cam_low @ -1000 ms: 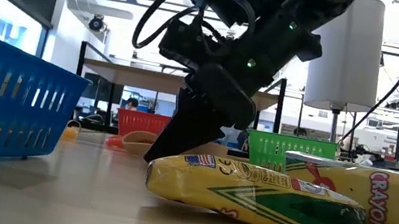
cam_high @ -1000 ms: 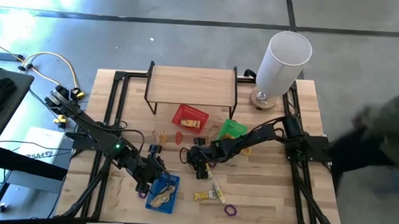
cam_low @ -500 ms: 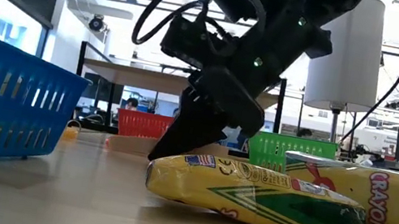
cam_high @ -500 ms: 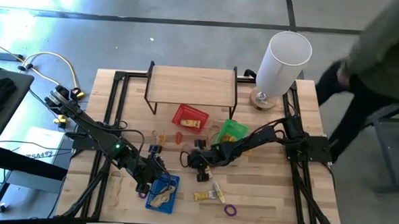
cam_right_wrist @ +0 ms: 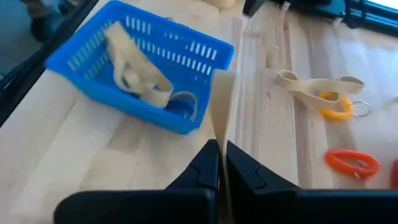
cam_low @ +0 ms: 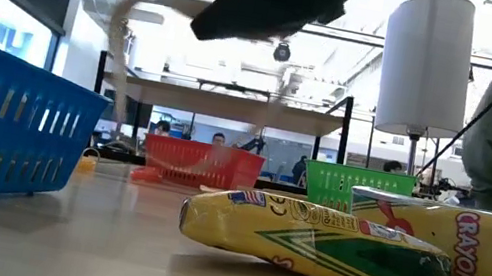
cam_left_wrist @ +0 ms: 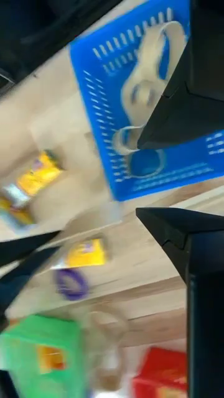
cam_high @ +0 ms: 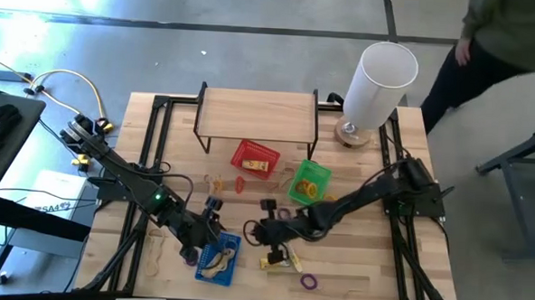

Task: Pick & Place Office Desk Supplies
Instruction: Put the brown rubber band into the blue bin

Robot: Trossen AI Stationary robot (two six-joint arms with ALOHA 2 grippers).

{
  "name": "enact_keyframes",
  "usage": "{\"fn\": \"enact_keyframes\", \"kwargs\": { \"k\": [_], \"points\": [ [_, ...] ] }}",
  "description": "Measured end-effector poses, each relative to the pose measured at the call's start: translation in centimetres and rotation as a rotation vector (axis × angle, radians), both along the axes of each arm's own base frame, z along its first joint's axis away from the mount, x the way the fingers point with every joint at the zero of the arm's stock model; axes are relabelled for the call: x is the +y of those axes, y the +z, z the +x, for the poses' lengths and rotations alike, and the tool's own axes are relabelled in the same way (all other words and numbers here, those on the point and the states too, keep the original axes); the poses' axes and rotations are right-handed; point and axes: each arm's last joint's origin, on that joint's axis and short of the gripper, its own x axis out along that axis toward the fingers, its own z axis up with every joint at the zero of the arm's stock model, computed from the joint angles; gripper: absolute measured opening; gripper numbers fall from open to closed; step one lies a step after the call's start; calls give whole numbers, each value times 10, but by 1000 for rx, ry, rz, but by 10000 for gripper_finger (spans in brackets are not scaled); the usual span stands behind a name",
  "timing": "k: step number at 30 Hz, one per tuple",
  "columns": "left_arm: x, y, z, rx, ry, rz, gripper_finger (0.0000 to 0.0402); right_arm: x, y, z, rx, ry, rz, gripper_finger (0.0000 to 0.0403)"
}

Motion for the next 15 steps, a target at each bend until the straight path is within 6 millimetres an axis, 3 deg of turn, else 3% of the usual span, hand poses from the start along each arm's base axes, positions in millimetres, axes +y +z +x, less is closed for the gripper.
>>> {"fn": "enact_keyframes", "kwargs": {
  "k": [8, 15],
  "points": [
    [-7, 11, 11, -173, -100, 20, 153, 17, 9, -6, -60, 36, 6, 3],
    [-7, -2, 30, -187, -90, 39, 153, 20, 10, -6, -78, 39, 9, 3]
  ]
}}
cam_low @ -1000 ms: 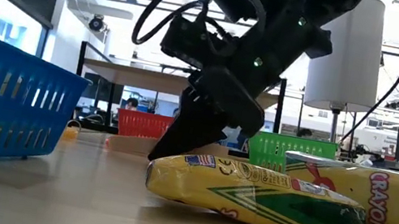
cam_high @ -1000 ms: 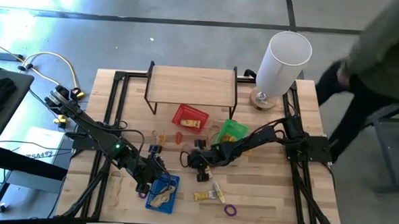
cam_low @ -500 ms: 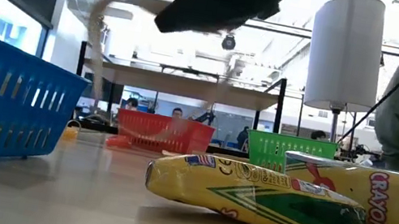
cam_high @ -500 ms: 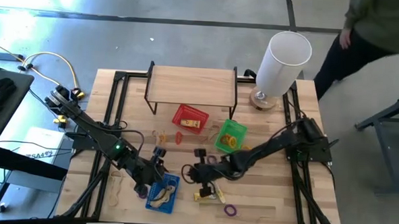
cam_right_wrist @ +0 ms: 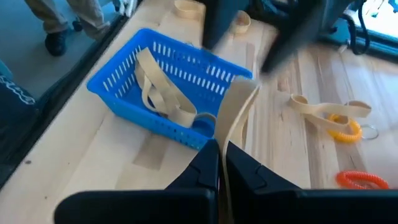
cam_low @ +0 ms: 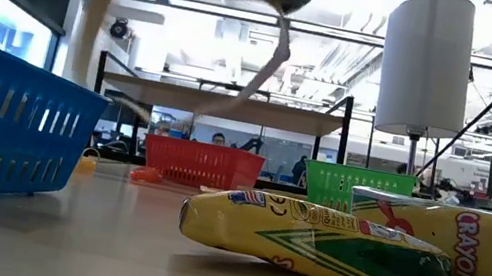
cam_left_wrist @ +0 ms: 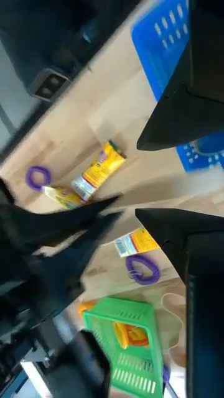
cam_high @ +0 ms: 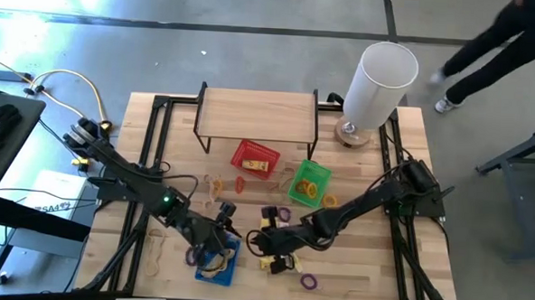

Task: Pick & Place Office Desk Supplies
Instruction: Put the brown rubber band into the blue bin

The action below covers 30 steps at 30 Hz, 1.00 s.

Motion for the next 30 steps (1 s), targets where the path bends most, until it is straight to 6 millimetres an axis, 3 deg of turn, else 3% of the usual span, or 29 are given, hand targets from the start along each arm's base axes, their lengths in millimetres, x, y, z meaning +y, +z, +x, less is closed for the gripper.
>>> {"fn": "enact_keyframes", "kwargs": {
  "k": [7, 17, 21, 28, 30],
  "points": [
    [-1, -20, 19, 7, 3, 51, 153, 4, 2, -1, -21, 20, -14, 3],
    [-3, -25, 21, 25, -17, 47, 147, 4, 2, -1, -21, 17, -15, 3],
    [-3, -25, 21, 26, -21, 46, 114, 4, 2, -1, -21, 17, -15, 3],
    [-3, -25, 21, 25, -10, 44, 14, 4, 2, -1, -21, 15, -11, 3],
    [-1, -25, 22, 27, 1, 37, 5, 4, 2, -1, -20, 15, -3, 3]
  ]
}}
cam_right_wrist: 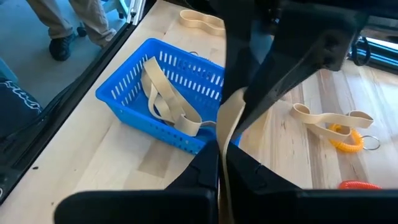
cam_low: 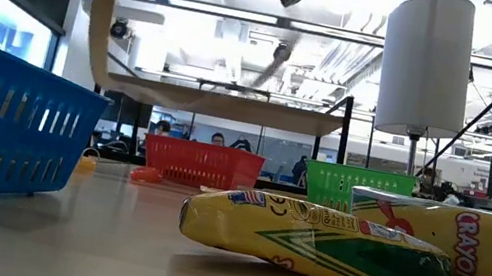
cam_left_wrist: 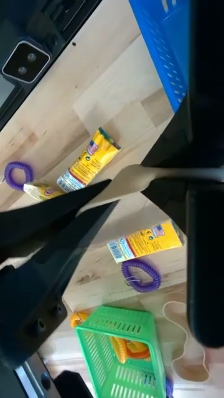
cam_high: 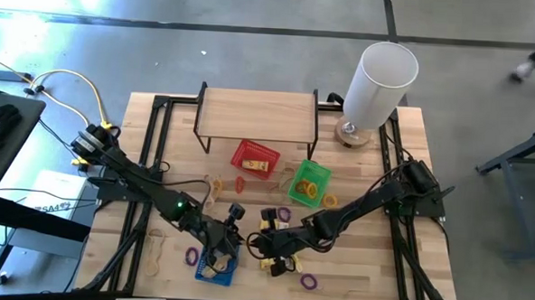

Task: Pick & Place Office Desk Supplies
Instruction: Put the brown rubber band into the blue bin

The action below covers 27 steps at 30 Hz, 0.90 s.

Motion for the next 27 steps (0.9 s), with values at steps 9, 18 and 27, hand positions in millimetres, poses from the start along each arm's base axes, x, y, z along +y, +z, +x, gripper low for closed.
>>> {"fn": "enact_keyframes", "kwargs": {
  "k": [9, 18, 27],
  "points": [
    [0, 0, 0, 2, 8, -10, 1, -1, 0, 0, 4, -39, 19, 3],
    [0, 0, 0, 3, 16, -19, 0, -2, -5, -3, 65, -131, 115, 97],
    [0, 2, 0, -3, 32, -47, 0, -6, 6, -11, 51, -235, 79, 225]
  ]
}}
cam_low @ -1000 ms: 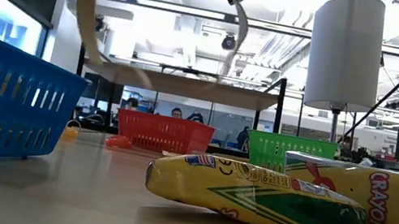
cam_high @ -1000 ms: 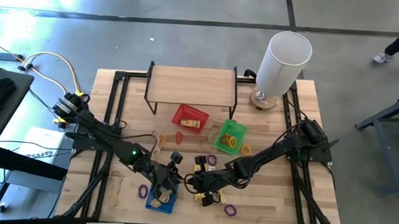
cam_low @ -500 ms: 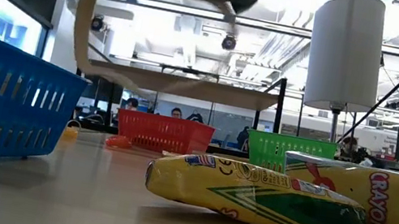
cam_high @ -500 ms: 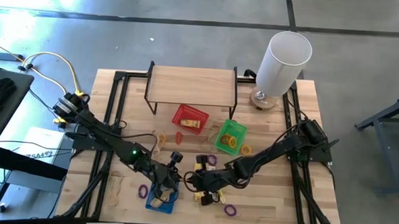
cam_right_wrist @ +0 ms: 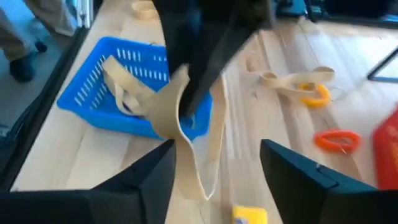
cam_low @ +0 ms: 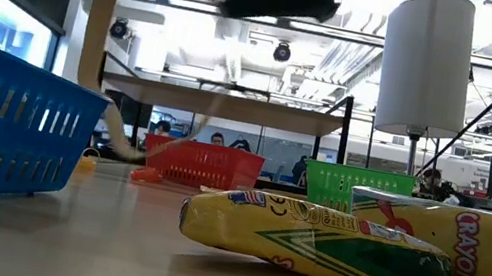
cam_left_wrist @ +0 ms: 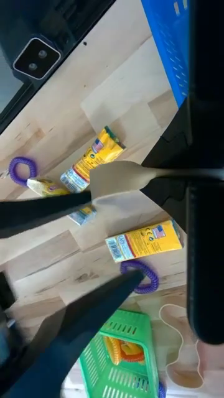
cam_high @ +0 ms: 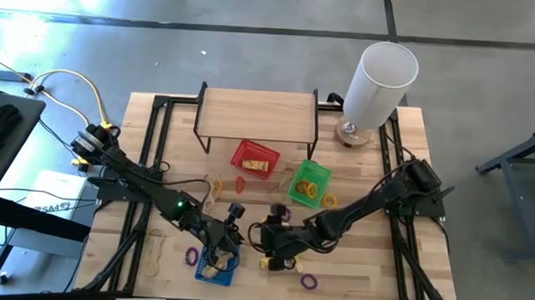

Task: Pick & Place Office Desk Supplies
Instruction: Put the brown rubber band into the blue bin

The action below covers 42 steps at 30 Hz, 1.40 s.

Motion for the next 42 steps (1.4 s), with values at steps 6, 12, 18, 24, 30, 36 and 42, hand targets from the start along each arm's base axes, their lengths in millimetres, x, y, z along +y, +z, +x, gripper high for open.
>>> {"fn": "enact_keyframes", "kwargs": {
  "k": [6, 12, 18, 24, 30, 36, 42],
  "points": [
    [3, 10, -2, -41, 40, 2, 0, -13, 20, -21, 32, -213, -8, 244],
    [8, 42, -9, -105, 57, -47, 0, -11, 27, -46, 37, -372, -103, 244],
    [16, 83, -12, -61, 136, -104, 0, -9, 27, -78, 103, -484, -203, 245],
    [31, 113, -19, 106, 307, -236, 0, -12, 27, -100, 133, -572, -282, 245],
    [21, 122, -28, 290, 324, -532, 0, -18, 24, -101, 151, -598, -306, 245],
    [-2, 122, -43, 361, 395, -677, 0, -34, 24, -90, 169, -626, -325, 245],
    [-22, 117, -52, 289, 571, -740, 0, -52, 25, -71, 188, -598, -324, 245]
  ]
}}
